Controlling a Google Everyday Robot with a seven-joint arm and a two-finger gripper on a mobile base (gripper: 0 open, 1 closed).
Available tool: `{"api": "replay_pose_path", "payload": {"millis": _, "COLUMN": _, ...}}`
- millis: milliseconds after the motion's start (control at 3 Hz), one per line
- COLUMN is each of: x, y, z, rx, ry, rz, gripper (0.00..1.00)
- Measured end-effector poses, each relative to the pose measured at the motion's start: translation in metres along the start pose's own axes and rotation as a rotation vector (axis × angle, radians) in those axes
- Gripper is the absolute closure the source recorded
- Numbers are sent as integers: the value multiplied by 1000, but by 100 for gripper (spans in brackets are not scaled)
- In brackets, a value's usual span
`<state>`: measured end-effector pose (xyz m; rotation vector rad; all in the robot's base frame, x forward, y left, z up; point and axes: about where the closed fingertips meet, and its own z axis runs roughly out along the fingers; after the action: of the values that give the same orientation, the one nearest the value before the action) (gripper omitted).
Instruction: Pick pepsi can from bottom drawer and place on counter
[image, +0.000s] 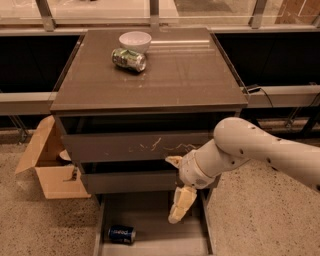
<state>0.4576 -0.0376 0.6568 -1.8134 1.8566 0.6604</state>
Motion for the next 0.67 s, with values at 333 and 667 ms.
{"api": "replay_pose_path", "payload": {"millis": 333, "x": 10, "y": -2, "z": 29, "rx": -24, "ry": 10, "rz": -11, "gripper": 0}}
{"api": "replay_pose_path", "payload": {"millis": 667, "x": 23, "y": 1, "z": 79, "rx": -58, "ry": 11, "rz": -49, "gripper": 0}}
